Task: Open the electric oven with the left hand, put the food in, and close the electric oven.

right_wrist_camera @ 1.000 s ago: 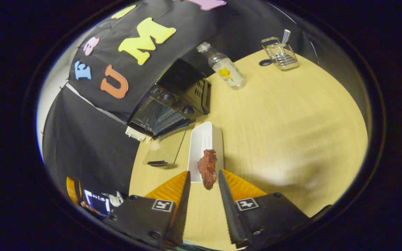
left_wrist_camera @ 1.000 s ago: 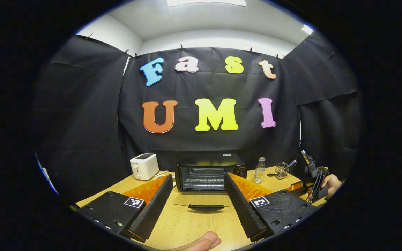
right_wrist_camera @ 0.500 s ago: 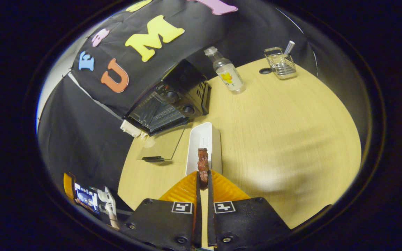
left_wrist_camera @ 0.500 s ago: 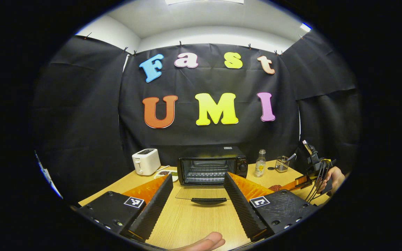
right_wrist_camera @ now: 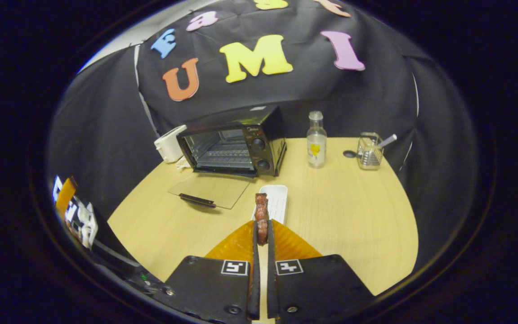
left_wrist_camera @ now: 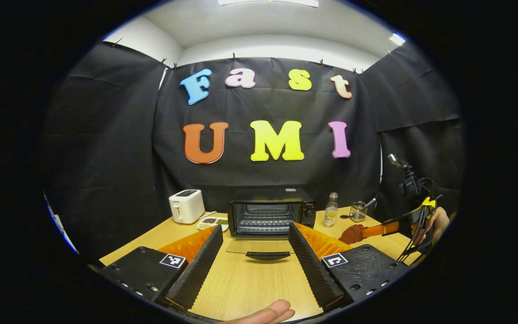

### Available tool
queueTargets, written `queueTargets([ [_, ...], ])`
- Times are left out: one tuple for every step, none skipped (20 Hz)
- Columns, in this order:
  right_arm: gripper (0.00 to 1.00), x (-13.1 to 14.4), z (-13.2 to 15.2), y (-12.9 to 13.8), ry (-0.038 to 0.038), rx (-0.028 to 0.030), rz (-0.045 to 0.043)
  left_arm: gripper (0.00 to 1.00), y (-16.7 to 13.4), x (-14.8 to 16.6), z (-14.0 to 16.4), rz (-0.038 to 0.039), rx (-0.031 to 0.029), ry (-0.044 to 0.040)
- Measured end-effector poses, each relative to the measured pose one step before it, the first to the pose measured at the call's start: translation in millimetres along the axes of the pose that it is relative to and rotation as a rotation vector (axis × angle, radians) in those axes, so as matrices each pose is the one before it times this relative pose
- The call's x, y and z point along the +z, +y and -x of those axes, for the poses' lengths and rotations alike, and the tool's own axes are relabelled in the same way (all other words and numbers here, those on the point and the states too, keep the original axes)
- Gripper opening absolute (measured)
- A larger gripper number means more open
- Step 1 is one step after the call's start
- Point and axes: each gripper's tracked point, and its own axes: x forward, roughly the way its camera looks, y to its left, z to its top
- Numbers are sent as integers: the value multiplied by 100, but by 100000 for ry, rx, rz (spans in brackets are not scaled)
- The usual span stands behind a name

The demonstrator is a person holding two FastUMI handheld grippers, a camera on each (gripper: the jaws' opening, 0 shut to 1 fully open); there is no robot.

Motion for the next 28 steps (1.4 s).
queueTargets([
  [9,402,269,942,-2160,-719,3499,94,268,82,185,281,-58,-525],
  [9,385,247,1006,-1887,-413,3154,94,499,-32,178,347,704,-184],
  [9,393,161,1057,-1717,-169,2776,94,492,-78,243,363,954,53],
  [9,499,150,1055,-1654,-96,2349,94,408,11,160,338,910,113],
  [9,410,1,999,-1467,-91,1895,94,429,-121,165,280,738,631],
  [9,566,-172,1182,-1180,199,1570,94,487,-77,221,187,869,194],
  [9,465,-204,1042,-1108,322,1486,94,645,6,216,142,1189,-94],
  [9,522,-285,1027,-1206,217,1069,94,672,142,226,82,1230,-233],
  [9,418,-508,1037,-963,202,536,94,626,-54,131,-16,1105,-154],
  [9,323,-618,773,-534,32,-20,94,668,-114,55,-113,878,-143],
  [9,153,-746,803,-155,76,-399,94,647,-44,160,0,1003,-205],
  [9,246,-781,685,-106,-61,-733,94,810,-178,-23,159,1109,-94],
  [9,200,-784,491,-368,-468,-946,94,682,-166,86,287,1025,-12],
  [9,318,-921,412,-706,-473,-1094,94,575,141,205,462,1091,-205],
  [9,118,-903,377,-498,-240,-1745,94,756,-22,-67,577,1043,-128],
  [9,34,-1000,345,75,96,-2482,94,648,-164,-45,480,874,262],
  [9,-81,-1041,373,349,372,-2740,94,626,-273,-34,241,793,213],
  [10,31,-1013,339,227,757,-2987,94,677,71,49,18,847,54],
  [10,-31,-1005,359,217,913,-3064,94,589,-44,-127,-103,975,-100],
  [9,33,-1043,269,-2,956,-2740,94,651,41,-58,-151,1120,-374],
  [9,-34,-1130,141,-454,392,-3737,94,623,39,-154,-140,897,-575],
  [10,-23,-1029,27,-453,-188,-3960,94,397,-33,-195,-30,653,-515],
  [10,-46,-805,-185,-814,-335,-3523,94,272,-134,-227,-128,-16,-177],
  [9,95,-938,-99,-824,-268,-3450,94,216,-248,-327,-115,-397,122],
  [9,90,-826,-136,-1106,-27,-3670,94,133,-373,-537,-219,-377,494],
  [10,266,-918,-27,-1351,456,-3499,94,172,-226,-397,-295,-26,332],
  [9,266,-809,57,-1763,1143,-3589,94,272,-267,-436,-330,218,662],
  [9,355,-884,114,-1373,1389,-3142,94,197,-247,-334,-340,420,1157],
])
